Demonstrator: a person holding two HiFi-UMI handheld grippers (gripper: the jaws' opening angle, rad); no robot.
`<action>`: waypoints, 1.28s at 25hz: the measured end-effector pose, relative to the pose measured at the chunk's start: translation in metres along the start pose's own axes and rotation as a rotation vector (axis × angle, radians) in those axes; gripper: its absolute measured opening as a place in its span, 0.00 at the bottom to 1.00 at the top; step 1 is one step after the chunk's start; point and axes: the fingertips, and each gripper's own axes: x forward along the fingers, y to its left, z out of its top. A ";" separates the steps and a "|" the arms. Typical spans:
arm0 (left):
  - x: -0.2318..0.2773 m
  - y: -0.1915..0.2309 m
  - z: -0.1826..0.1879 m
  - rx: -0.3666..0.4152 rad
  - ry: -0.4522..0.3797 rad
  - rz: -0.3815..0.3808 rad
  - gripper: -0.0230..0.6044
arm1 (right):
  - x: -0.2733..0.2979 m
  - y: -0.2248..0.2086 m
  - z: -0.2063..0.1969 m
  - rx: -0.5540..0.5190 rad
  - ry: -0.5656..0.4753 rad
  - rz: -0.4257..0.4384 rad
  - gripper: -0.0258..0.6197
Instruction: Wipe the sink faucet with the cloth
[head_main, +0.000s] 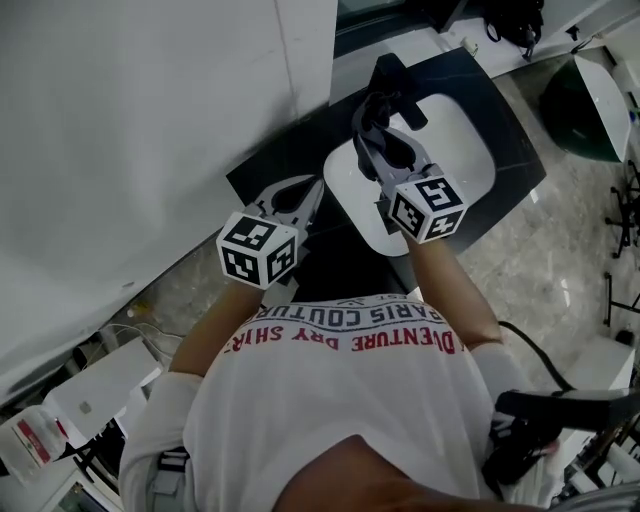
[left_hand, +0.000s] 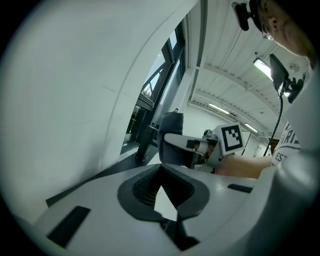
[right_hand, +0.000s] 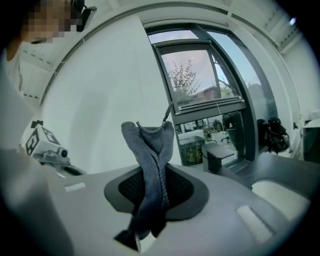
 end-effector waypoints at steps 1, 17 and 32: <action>0.001 0.004 0.000 -0.006 0.003 -0.008 0.04 | 0.007 -0.008 0.005 -0.011 -0.003 -0.042 0.16; 0.010 0.041 -0.019 -0.026 0.076 -0.048 0.04 | 0.072 -0.106 -0.008 -0.055 0.038 -0.462 0.16; 0.019 0.054 -0.042 -0.065 0.110 -0.046 0.04 | 0.087 -0.128 -0.089 -0.045 0.219 -0.507 0.16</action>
